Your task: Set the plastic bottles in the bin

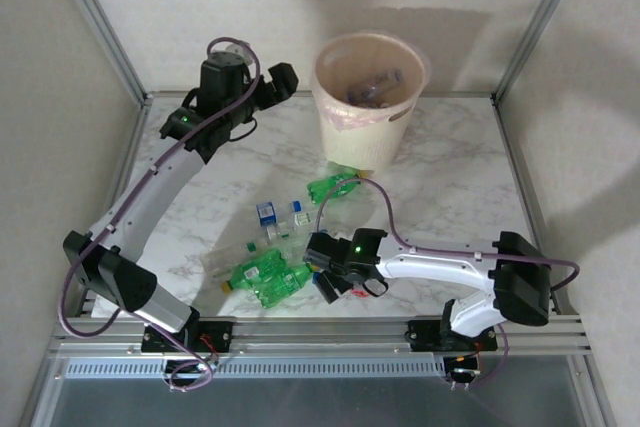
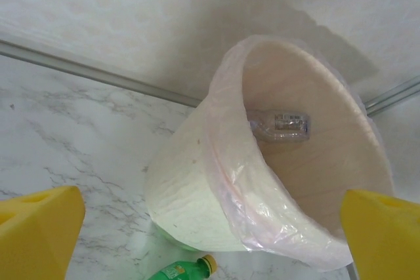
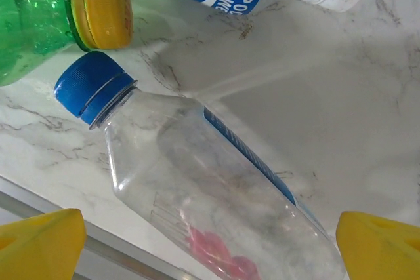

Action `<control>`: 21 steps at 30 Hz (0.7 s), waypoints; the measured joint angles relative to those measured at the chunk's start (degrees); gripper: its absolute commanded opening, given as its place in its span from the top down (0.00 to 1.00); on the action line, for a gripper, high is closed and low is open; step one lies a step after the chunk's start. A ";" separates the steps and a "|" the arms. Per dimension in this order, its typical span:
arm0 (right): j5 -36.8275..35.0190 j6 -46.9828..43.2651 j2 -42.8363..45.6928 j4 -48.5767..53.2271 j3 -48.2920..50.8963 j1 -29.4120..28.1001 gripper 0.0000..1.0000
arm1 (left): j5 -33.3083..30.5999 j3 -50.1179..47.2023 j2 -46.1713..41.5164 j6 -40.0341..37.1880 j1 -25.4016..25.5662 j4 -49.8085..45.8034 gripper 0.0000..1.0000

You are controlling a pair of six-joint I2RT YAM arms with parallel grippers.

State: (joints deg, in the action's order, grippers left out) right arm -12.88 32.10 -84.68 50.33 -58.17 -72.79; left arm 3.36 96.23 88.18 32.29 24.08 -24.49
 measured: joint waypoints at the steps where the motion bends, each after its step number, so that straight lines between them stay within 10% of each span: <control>1: -0.02 0.00 -0.44 -0.02 0.00 0.00 0.01 | 0.09 -0.22 -0.33 0.02 -0.28 0.22 0.01; 21: -2.73 1.66 -10.05 -1.84 1.03 2.71 0.09 | 1.57 -1.75 -2.01 0.00 -2.56 1.60 0.03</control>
State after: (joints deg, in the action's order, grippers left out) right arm -15.62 33.76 -94.74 48.49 -57.14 -70.08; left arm 4.93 94.48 86.17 32.29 21.52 -22.90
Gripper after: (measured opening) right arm 0.924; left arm 0.971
